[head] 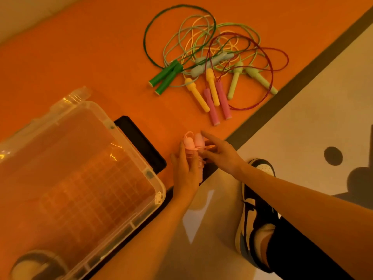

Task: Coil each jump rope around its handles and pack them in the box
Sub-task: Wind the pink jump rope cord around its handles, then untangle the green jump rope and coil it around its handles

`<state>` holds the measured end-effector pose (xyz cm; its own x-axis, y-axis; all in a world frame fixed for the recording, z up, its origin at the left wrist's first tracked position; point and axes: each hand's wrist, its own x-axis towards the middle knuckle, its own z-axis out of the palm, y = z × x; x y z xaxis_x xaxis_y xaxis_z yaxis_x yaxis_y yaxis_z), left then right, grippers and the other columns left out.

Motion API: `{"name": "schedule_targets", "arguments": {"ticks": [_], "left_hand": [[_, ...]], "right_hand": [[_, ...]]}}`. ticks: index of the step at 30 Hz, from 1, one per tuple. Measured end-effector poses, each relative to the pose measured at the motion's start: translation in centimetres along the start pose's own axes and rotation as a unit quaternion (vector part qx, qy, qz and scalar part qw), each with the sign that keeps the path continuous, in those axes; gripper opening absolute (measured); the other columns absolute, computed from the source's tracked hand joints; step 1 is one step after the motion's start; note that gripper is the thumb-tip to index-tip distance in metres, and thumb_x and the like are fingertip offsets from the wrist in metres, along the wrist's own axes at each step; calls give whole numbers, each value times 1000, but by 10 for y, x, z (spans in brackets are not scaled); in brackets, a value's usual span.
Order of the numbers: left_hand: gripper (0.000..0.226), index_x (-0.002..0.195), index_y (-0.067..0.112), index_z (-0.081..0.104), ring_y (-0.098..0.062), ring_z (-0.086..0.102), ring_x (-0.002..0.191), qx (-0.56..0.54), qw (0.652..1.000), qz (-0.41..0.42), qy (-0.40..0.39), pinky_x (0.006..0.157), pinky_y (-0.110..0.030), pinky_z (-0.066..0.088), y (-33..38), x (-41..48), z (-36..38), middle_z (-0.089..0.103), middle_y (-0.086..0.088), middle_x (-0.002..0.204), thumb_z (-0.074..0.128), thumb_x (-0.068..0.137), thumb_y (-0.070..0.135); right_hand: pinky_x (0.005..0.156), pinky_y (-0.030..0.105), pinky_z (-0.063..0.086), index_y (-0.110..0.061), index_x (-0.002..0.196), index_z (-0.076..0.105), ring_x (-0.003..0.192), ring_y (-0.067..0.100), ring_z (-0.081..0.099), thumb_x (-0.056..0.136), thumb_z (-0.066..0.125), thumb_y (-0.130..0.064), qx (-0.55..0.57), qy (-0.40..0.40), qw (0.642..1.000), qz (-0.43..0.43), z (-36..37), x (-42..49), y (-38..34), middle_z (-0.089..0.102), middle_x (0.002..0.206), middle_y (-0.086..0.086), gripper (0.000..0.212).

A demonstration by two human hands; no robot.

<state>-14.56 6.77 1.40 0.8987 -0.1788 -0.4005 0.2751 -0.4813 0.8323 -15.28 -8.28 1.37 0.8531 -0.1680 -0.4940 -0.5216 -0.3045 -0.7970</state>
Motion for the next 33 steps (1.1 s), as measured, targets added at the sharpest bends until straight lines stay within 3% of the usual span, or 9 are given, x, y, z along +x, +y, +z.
{"name": "schedule_targets", "arguments": {"ticks": [7, 12, 17, 25, 29, 33], "left_hand": [[60, 157, 30, 24, -5, 42, 116, 21, 1000, -19, 13, 75, -6, 37, -11, 8, -3, 38, -3, 147, 43, 102, 47], [59, 156, 26, 26, -21, 45, 131, 10, 999, -36, 28, 92, -24, 41, -11, 9, -6, 35, -5, 152, 46, 103, 41], [59, 156, 25, 27, -24, 48, 127, 49, 997, -38, 46, 86, -25, 39, -8, 6, -5, 36, -7, 151, 45, 103, 45], [63, 153, 27, 33, -26, 51, 116, 66, 996, -26, 53, 90, -37, 48, 2, -1, -7, 42, -12, 141, 45, 98, 55], [61, 154, 26, 31, -25, 47, 118, 101, 994, -7, 46, 83, -28, 40, 22, -13, -6, 41, -11, 139, 50, 100, 48], [62, 156, 32, 23, -25, 43, 126, 70, 997, 15, 11, 77, -20, 44, 56, -22, -10, 34, -6, 146, 44, 101, 51]], "right_hand": [[99, 40, 53, -26, 152, 37, 116, 18, 61, 93, 68, -24, -1, -2, 1000, 7, 17, 12, 9, 58, 135, 2, 66], [97, 39, 55, -27, 150, 39, 114, 17, 61, 93, 68, -26, -7, -12, 1000, 8, 16, 16, 6, 59, 133, 1, 64], [96, 36, 55, -26, 151, 37, 113, 16, 62, 92, 69, -29, -22, -23, 999, 12, 9, 14, 2, 59, 133, 3, 67], [95, 31, 51, -27, 154, 31, 118, 20, 59, 97, 61, -35, -61, -36, 997, 27, -8, 1, -18, 54, 140, 9, 65], [97, 26, 40, -25, 154, 29, 129, 22, 50, 97, 58, -40, -123, -22, 992, 16, -22, -15, -39, 47, 148, 8, 65], [95, 27, 42, -25, 154, 30, 127, 23, 52, 98, 56, -42, -137, 2, 990, 7, -49, -33, -68, 49, 145, 9, 65]]}}
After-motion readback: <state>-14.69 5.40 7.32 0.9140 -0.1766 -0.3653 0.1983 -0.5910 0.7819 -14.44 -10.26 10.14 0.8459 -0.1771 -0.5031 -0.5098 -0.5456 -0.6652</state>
